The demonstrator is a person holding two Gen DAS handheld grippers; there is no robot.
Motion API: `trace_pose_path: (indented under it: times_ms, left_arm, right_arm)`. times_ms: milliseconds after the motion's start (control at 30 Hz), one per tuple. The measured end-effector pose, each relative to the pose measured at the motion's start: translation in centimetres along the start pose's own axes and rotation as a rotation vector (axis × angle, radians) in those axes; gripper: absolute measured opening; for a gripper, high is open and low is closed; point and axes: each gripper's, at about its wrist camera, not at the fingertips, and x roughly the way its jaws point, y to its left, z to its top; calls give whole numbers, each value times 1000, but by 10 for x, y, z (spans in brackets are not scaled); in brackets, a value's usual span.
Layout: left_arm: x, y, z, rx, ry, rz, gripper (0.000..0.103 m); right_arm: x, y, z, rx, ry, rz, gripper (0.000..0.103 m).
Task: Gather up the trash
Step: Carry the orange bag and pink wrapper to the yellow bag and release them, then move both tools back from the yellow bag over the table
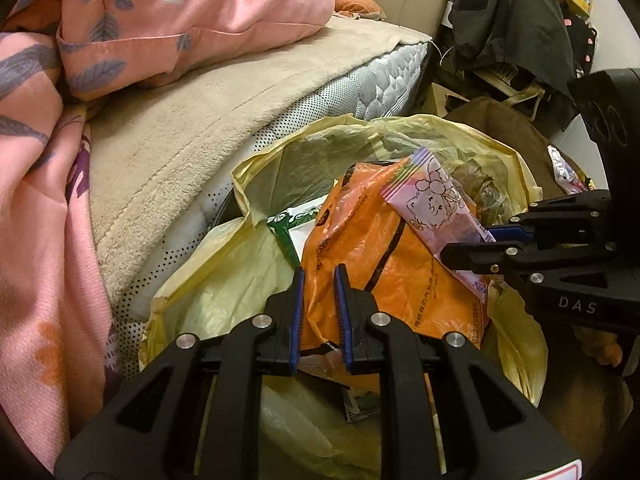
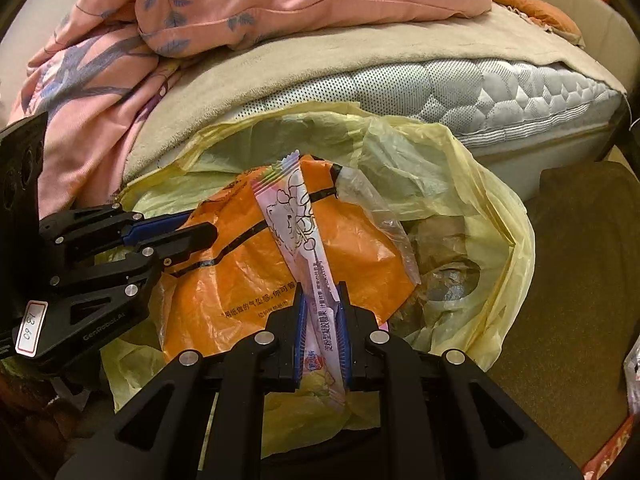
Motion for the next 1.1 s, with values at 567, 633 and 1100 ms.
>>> trace_pose_path:
  times_ms: [567,633,1100]
  left_arm:
    - [-75,27,22,-155,-151,-31,45]
    - [-83,21,24,-150,-178,-26,50]
    - [-65,-132,35,149,-194,-299,55]
  right_arm:
    - [-55,17,-10,-55,-186,-68,40]
    - [-71,13,-17,-35,-221,-69,40]
    - [-193,-93,-133,264,-375,-351,50]
